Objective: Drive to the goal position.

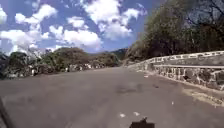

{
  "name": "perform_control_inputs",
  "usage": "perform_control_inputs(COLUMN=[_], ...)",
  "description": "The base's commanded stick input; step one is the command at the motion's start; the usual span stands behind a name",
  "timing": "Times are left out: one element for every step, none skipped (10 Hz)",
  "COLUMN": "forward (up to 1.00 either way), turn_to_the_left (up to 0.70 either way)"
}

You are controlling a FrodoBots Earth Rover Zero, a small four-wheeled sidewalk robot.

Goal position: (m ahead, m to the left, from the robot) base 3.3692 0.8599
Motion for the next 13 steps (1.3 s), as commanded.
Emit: perform_control_inputs(forward=[0.5, 0.5, 0.5, 0.5, 0.5, 0.5, 0.5, 0.5, 0.5, 0.5, 0.5, 0.5, 0.5], turn_to_the_left=[0.0, 0.0, 0.0, 0.0, 0.0, 0.0, 0.0, 0.0, 0.0, 0.0, 0.0, 0.0, 0.0])
